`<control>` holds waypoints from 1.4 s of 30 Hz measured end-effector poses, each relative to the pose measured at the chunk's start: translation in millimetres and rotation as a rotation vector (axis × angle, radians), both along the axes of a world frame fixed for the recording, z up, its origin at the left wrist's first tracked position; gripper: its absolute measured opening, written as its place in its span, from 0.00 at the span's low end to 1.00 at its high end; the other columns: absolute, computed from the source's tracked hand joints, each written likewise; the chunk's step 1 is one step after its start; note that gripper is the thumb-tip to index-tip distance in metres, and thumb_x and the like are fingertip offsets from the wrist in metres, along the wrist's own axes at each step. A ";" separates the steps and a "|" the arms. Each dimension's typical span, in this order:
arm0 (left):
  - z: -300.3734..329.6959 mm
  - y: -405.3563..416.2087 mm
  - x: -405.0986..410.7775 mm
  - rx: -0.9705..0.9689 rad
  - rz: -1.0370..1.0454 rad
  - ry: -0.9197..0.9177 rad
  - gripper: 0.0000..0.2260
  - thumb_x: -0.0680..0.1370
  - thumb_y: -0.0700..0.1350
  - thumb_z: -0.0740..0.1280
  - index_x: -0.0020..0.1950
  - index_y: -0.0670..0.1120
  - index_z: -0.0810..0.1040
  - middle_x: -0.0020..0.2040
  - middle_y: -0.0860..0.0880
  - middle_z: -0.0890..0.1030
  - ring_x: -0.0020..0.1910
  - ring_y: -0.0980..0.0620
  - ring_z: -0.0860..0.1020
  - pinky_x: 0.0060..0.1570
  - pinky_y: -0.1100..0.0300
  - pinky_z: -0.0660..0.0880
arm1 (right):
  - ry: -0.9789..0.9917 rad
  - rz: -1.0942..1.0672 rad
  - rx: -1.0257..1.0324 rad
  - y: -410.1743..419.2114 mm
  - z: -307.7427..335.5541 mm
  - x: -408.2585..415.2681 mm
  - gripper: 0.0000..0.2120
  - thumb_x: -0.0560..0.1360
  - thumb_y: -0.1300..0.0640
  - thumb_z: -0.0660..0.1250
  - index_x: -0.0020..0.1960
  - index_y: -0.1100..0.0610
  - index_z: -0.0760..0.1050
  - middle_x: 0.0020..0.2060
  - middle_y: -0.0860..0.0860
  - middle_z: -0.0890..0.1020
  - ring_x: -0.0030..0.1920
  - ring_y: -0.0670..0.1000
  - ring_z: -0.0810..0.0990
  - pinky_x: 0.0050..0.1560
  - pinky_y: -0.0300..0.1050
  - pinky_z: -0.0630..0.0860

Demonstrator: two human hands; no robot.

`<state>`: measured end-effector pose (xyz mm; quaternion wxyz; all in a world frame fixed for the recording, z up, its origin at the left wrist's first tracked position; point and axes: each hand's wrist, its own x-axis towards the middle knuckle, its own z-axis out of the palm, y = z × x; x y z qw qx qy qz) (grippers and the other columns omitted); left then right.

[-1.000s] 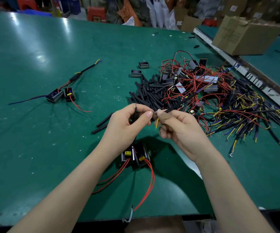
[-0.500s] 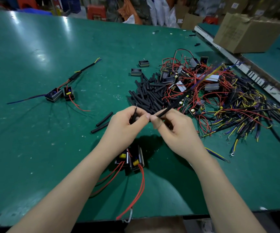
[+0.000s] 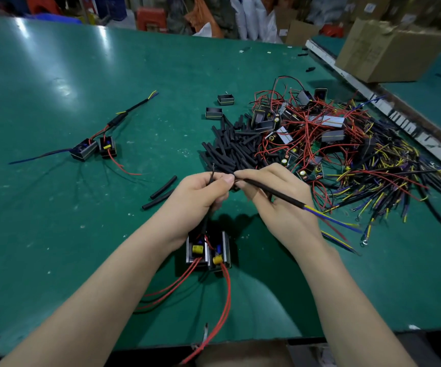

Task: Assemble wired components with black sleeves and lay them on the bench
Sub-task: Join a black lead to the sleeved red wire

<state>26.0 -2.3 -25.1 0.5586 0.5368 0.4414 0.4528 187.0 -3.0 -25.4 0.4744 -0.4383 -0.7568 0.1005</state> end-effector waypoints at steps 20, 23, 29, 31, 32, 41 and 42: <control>0.0 0.8 0.1 0.028 0.018 -0.044 0.07 0.79 0.42 0.63 0.41 0.43 0.75 0.26 0.56 0.67 0.25 0.59 0.63 0.27 0.69 0.62 | 0.542 0.172 -0.412 -2.5 3.1 -10.9 0.05 0.74 0.65 0.70 0.47 0.57 0.81 0.39 0.49 0.83 0.41 0.43 0.80 0.46 0.36 0.74; -3.3 1.0 -0.6 0.141 0.077 0.188 0.07 0.79 0.45 0.64 0.42 0.46 0.77 0.25 0.59 0.67 0.25 0.61 0.62 0.27 0.68 0.60 | 0.569 0.165 -0.419 -2.7 2.0 -10.6 0.05 0.73 0.65 0.71 0.45 0.57 0.81 0.38 0.48 0.83 0.41 0.45 0.81 0.46 0.36 0.74; -6.3 1.5 -0.2 0.265 0.097 0.413 0.06 0.78 0.48 0.65 0.41 0.52 0.76 0.25 0.61 0.70 0.26 0.61 0.65 0.29 0.65 0.61 | 0.671 0.142 -0.458 -1.6 1.5 -13.6 0.11 0.71 0.67 0.72 0.39 0.52 0.79 0.35 0.48 0.82 0.38 0.45 0.79 0.41 0.34 0.74; -6.0 1.2 0.2 0.274 0.114 0.359 0.06 0.78 0.48 0.65 0.43 0.50 0.77 0.25 0.62 0.70 0.26 0.61 0.66 0.29 0.67 0.62 | 0.716 0.143 -0.503 -0.2 4.0 -14.0 0.10 0.71 0.67 0.71 0.41 0.53 0.78 0.33 0.45 0.82 0.35 0.41 0.78 0.37 0.30 0.72; -5.6 1.0 0.4 0.275 0.124 0.323 0.06 0.78 0.48 0.66 0.43 0.50 0.78 0.25 0.61 0.71 0.27 0.62 0.66 0.29 0.68 0.62 | 0.730 0.154 -0.526 0.1 5.4 -13.8 0.09 0.72 0.67 0.71 0.43 0.53 0.78 0.33 0.44 0.82 0.34 0.39 0.78 0.36 0.29 0.71; 3.8 1.4 -0.6 0.196 0.269 0.128 0.10 0.80 0.45 0.60 0.47 0.56 0.80 0.41 0.59 0.81 0.41 0.65 0.77 0.45 0.73 0.69 | 0.725 0.149 -0.539 -0.2 11.1 -7.8 0.07 0.75 0.64 0.68 0.46 0.53 0.77 0.35 0.45 0.84 0.32 0.40 0.77 0.33 0.29 0.69; 3.8 1.8 -1.8 0.219 0.263 0.154 0.11 0.80 0.43 0.61 0.47 0.56 0.80 0.43 0.57 0.82 0.44 0.63 0.77 0.48 0.70 0.70 | 0.729 0.153 -0.535 -0.1 10.9 -8.1 0.06 0.75 0.64 0.68 0.47 0.54 0.76 0.35 0.45 0.84 0.32 0.40 0.77 0.33 0.29 0.70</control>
